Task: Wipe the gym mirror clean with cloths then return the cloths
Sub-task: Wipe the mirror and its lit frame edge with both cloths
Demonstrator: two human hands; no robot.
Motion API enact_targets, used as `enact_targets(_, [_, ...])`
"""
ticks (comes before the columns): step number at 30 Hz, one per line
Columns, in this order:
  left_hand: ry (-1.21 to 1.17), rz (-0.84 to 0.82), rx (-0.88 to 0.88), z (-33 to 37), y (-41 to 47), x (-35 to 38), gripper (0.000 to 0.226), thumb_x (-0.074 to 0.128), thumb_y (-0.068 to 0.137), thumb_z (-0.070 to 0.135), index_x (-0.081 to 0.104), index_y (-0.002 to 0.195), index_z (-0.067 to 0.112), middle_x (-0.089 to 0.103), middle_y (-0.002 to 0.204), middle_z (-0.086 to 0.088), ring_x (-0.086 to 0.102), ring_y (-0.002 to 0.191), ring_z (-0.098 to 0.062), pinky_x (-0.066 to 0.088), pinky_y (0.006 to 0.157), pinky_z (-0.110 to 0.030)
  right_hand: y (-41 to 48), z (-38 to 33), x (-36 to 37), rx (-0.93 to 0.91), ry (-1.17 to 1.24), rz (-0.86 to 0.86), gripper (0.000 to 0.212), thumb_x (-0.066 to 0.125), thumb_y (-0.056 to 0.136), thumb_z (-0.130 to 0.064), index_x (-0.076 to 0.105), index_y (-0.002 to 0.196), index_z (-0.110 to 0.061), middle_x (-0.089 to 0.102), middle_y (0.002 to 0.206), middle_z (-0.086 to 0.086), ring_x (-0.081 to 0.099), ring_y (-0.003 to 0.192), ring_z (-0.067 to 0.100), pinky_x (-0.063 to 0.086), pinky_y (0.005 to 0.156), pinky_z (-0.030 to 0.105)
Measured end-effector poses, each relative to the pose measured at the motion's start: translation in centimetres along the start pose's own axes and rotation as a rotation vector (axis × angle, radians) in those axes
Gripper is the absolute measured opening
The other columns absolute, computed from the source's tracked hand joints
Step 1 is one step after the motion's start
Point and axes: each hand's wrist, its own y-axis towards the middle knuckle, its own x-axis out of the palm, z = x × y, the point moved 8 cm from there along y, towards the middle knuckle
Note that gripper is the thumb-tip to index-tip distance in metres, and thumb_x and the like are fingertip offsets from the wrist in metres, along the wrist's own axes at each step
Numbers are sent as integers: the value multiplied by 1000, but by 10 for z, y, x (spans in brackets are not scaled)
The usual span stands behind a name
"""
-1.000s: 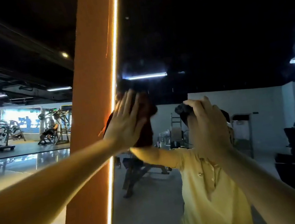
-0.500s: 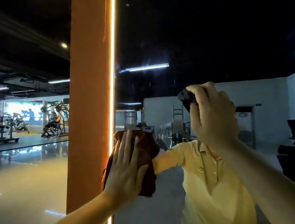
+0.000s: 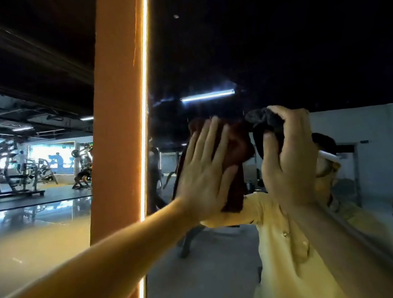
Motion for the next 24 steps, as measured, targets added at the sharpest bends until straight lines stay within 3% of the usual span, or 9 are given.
enact_targets(4, [164,-288,272,-4,-76,5,69,18,112,53,4,169,16,-2,175,-15,-1,163,-31,5,132,-50,-2,0,7,-24,-50,-75,35,46,100,-19,50,135,-13,55,123,11,61,102,30,57,73,46])
enact_targets(6, [194,-287,274,-24,-44,-6,69,21,112,52,3,168,17,-1,175,-13,-2,163,-27,3,132,-47,-3,1,9,-28,-47,-109,36,44,100,-25,48,135,-17,56,122,9,61,101,30,56,73,49])
enact_targets(7, [152,-235,149,-35,-10,-15,70,23,111,52,3,168,17,-2,176,-11,-3,163,-25,4,132,-47,-3,1,8,-34,-40,-110,36,43,100,-26,48,135,-18,56,120,8,61,99,29,55,73,49])
enact_targets(10, [-37,-65,-464,-68,94,-41,75,30,108,55,-1,168,23,-8,176,-3,-8,162,-19,2,132,-47,1,1,8,-21,-22,-109,37,43,98,-25,51,133,-17,58,117,7,60,97,27,55,77,49])
enact_targets(12, [-84,-14,-637,-65,124,-38,76,31,108,55,-3,169,25,-10,176,-2,-10,162,-19,-2,131,-48,0,0,5,-5,-15,-108,37,43,97,-25,51,133,-17,59,117,7,59,99,27,55,79,49])
enact_targets(15, [-29,84,-418,-30,99,-28,70,22,108,52,7,169,20,-2,177,-4,-4,163,-18,2,131,-47,1,-1,1,-10,-8,-76,35,44,98,-25,50,132,-19,60,116,6,59,97,25,56,77,46])
enact_targets(18, [20,16,-94,-1,4,-8,67,23,110,46,17,168,13,4,177,-9,5,163,-27,14,129,-58,0,0,2,-32,2,-78,34,44,99,-27,48,133,-22,59,118,5,59,97,24,55,76,41])
enact_targets(21, [37,-161,-48,-19,-69,-3,71,27,108,47,15,167,9,3,176,-12,6,163,-32,19,126,-64,-1,0,6,-56,-26,-94,34,42,99,-27,47,132,-22,58,118,6,59,94,24,51,73,37])
enact_targets(24, [59,-169,-73,-50,-49,-18,71,29,107,44,15,167,9,3,176,-12,2,163,-27,15,129,-60,-4,-2,9,-90,-91,-120,34,43,99,-25,48,132,-19,58,115,8,59,90,25,50,72,38])
